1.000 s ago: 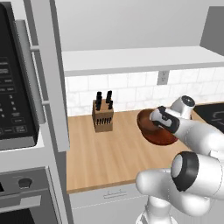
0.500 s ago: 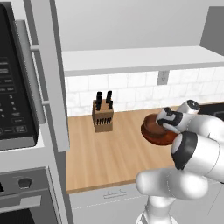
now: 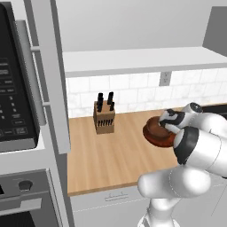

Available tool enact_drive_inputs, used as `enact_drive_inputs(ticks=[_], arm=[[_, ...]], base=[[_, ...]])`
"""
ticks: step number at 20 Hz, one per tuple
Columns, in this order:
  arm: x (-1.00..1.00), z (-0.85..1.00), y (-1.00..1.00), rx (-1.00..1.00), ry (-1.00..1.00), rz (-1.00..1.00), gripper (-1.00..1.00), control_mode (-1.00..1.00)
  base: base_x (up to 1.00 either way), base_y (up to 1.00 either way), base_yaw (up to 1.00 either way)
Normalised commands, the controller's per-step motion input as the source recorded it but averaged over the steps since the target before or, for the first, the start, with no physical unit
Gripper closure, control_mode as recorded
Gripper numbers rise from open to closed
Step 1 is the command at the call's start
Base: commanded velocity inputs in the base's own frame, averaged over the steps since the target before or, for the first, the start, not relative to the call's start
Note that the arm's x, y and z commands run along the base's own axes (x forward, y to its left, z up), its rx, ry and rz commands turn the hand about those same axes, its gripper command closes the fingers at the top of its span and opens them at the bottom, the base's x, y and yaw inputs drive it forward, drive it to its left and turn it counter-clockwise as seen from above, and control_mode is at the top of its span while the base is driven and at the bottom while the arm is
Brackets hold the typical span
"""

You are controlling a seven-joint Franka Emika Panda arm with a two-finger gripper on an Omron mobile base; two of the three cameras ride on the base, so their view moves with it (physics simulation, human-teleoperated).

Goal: Pick up the bowls on the counter and stack them on top of one another in the open cabinet. Place the smaller bowl on top of the larger bowl.

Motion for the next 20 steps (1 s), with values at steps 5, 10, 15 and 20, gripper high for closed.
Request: enact_drive_inputs(ticks=[5,10,15,20], arm=[[0.12,-0.04,-0.05,0.00,0.00,-0.01,1.00,-1.00],[0.39,0.00,0.00,0.00,0.00,-0.04,1.00,-1.00],[0.06,-0.10,-0.12,0.00,0.00,0.00,1.00,-1.00],[0.00,0.04,0.00,0.00,-0.01,0.00,-1.00,-1.00]], base=[[0.00,0.00,0.00],[0.00,0.00,0.00],[0.00,0.00,0.00],[0.00,0.00,0.00]])
